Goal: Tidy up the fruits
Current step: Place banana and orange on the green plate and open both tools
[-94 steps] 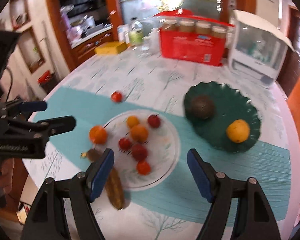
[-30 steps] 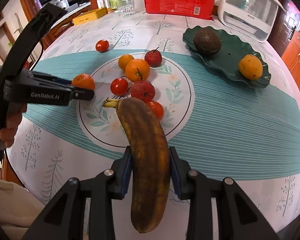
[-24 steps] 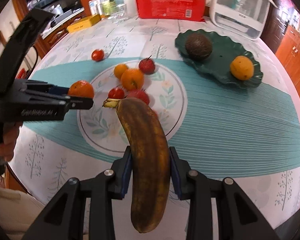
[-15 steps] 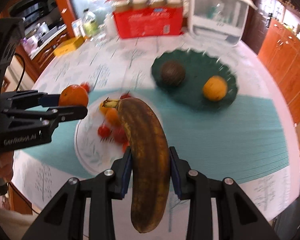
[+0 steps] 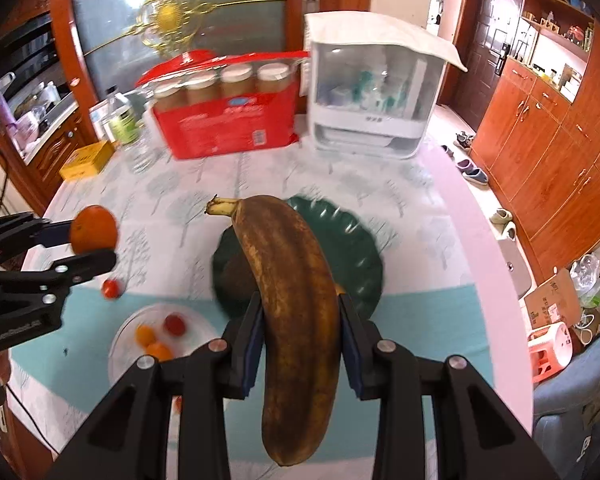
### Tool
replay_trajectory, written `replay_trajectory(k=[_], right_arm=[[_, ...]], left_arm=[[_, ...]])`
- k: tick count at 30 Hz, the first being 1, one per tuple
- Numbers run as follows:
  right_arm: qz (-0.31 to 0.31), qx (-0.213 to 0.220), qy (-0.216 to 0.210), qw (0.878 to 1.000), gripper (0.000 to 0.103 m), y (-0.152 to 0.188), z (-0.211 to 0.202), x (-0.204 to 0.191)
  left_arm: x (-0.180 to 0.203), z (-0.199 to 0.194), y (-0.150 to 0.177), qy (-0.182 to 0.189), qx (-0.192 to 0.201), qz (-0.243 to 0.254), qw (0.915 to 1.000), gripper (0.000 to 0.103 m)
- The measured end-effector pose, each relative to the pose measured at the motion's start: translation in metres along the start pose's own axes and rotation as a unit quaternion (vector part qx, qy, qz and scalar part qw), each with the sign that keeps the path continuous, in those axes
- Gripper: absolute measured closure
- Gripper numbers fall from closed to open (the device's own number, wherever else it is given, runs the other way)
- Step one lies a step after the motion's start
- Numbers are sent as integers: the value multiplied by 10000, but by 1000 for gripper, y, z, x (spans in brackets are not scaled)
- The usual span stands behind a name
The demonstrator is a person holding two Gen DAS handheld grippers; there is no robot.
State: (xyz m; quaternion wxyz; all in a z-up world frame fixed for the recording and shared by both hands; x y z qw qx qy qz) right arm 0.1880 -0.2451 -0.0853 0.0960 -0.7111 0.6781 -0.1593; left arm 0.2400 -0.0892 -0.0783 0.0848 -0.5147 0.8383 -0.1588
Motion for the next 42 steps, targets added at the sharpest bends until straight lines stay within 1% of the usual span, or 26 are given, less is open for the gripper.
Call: replay_trajectory(k=[3,6,10,15,16,20,21,26,34,40,42], right_arm=[[15,-66,64,10000,69,-22,19,18],[73,-203,-12,9998,68,-36,45,33],[103,-380,-110,9992,68,-47,81,46],[40,-604,-214,9979,68,-52,126,54],[27,-586,-234,9980,68,-54,134,56],[113,-737,-419,9963,68,-52,162,60],[95,-670,-423,9968,68,-54,168,61],[44,-741,-448,9962,68,-59,189,60],[-192,-727,-439,9962,68,-68,206,50],[-303,-811,-381,9955,67,-69,219,45],[-281,-827,-355,9955,67,-69,220,47]], left_arm=[[-4,15,-25,-56,-19,-73,10000,59],[-4,40,-48,-5,-122,-235,9996,59],[-1,75,-67,17,-241,-402,9989,59],[3,122,-80,132,-528,-739,9958,59],[3,131,-81,155,-583,-801,9950,59],[9,165,-83,230,-815,-971,9917,59],[12,174,-84,239,-876,-978,9911,59],[23,203,-84,250,-1057,-911,9899,59],[31,229,-86,263,-1241,-846,9883,58],[34,237,-83,266,-1370,-737,9875,58],[33,237,-82,206,-1349,-716,9880,55]])
Point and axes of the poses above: each gripper's, at about its wrist camera, not at the fingertips, and z roughly the way its jaws point, x to its right, y to its underside, the point moved 9 cm from there along z, roughly the way its jaws point, and after that the axes turned 14 degrees about -x, right-handed, at the moved point
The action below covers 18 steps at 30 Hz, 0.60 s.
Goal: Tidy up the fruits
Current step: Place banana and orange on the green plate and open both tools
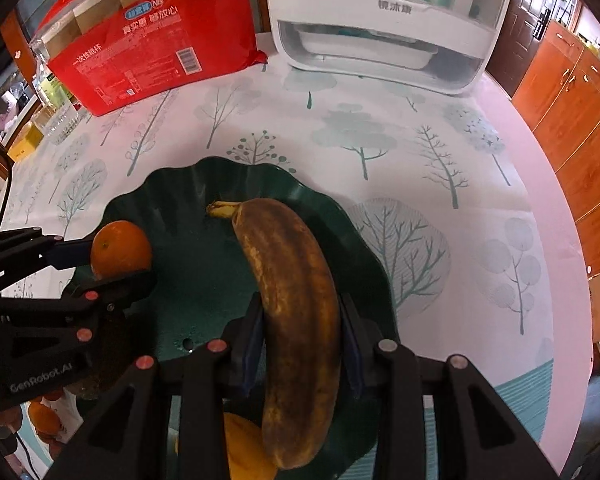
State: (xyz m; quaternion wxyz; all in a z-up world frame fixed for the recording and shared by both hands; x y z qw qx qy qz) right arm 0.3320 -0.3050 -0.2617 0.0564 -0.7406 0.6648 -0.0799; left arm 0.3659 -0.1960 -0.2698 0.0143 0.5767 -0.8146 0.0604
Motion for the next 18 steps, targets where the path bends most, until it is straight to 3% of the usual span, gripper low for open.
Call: replay_trajectory(k=[2,5,7,18], right_arm=[[-53,43,-20,10000,65,0,-2,-1],[-204,163,37,9997,58,-1,-11,-5],[-348,287,185,9988,54,-1,-18,-8],[-477,424,198,9978,54,4,-38,-17]], left_arm=[[0,-3,0,3,62,5,10000,43],[0,-11,0,57,157,-2,9999,35],[2,-15,0,58,202,30,9998,35],[6,-36,13,-43,346,78,9994,34]])
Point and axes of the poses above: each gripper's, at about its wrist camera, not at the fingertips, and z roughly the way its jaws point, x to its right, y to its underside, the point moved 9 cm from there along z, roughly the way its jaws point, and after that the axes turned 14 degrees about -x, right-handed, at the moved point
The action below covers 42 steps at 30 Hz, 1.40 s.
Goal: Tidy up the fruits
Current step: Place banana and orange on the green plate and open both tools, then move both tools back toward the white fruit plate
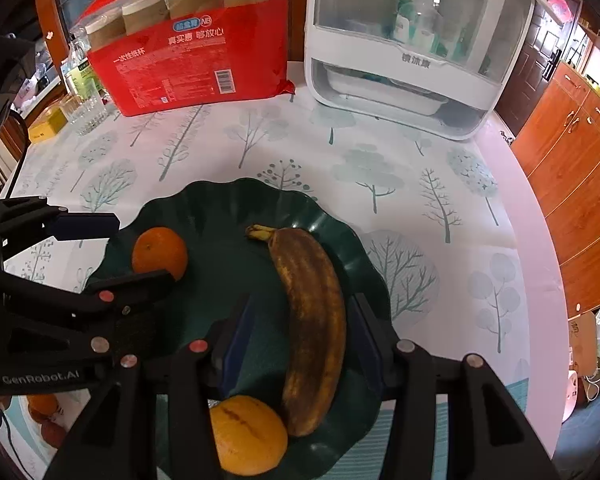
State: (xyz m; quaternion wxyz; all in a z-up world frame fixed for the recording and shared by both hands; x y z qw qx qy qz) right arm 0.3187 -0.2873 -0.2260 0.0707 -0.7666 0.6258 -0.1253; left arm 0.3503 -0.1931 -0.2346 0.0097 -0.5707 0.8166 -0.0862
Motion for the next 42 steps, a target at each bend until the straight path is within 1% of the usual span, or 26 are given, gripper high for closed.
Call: replay_trajectory(k=[6,8,10,14,19,26,29,34,40,42], right_arm=[[111,29,-67,9999,54,8,-14,-1],[167,20,-58,9998,54,12,-19,-2],[202,40,-52,9998,54,16,-26,-3],[297,40,-39,9995,54,25,-38,-7],[416,28,-73,9991,54,40,-54,-12],[627,19,-23,9980,54,62,-83,-24],[702,125,-136,9974,54,70,-103,-36],[724,289,-184,9968,54,76,-131,-59],[697,383,-274,9965,54,77,-150,-91],[657,399,-304,9966,54,76,-155,-105]], left_arm=[[-1,-14,12,25,46,-22,10000,33],[-1,-21,18,8,85,-25,10000,29],[-3,-26,24,-10,119,-40,9999,27],[-5,-39,40,78,149,-98,9998,26],[-11,-57,61,88,208,-134,9997,24],[-24,-95,91,129,366,-179,9991,23],[-32,-116,103,128,472,-206,9986,23],[-47,-147,123,199,714,-194,9971,23],[-69,-173,146,197,915,-207,9954,23],[-81,-182,155,112,998,-208,9947,23]])
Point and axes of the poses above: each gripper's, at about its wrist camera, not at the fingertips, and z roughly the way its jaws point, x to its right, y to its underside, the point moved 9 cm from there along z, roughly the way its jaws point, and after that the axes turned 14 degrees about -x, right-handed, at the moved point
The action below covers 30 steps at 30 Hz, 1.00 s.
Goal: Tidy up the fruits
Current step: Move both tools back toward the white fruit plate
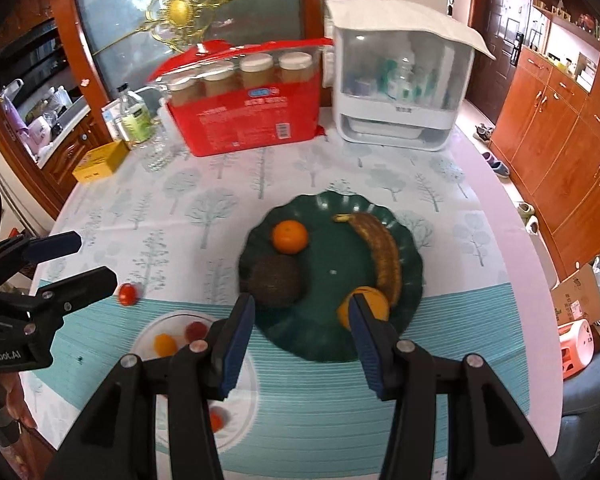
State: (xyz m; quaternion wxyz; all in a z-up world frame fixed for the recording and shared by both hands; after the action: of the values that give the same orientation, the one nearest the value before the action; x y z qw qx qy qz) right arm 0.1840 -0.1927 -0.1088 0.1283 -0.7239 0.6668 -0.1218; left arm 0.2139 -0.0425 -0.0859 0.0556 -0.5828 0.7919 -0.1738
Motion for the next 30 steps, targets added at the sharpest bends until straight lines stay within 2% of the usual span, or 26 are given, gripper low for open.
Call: replay_trajectory(k=[4,10,14,22,27,30], right_arm=[[-87,-25,-98,9999,54,1,-5,-29],[-243,-68,-227,9994,54,3,-4,-71],[-312,-163,-288,9990,54,6,4,-92],[-420,-356,-391,9977,54,10,26,-124],[-371,-551,-451,9968,54,13,49,-128],[-301,-676,-469,9962,54,14,66,-126]], left_arm=[[-26,-12,10,-105,-60,-85,9999,23],[-70,-29,28,-542,11,-58,9985,23],[-94,-32,41,-699,45,-127,9975,23],[-126,-15,62,-653,5,-458,9968,23],[-140,16,68,-623,-113,-665,9958,23],[-144,38,69,-466,-254,-799,9954,23]])
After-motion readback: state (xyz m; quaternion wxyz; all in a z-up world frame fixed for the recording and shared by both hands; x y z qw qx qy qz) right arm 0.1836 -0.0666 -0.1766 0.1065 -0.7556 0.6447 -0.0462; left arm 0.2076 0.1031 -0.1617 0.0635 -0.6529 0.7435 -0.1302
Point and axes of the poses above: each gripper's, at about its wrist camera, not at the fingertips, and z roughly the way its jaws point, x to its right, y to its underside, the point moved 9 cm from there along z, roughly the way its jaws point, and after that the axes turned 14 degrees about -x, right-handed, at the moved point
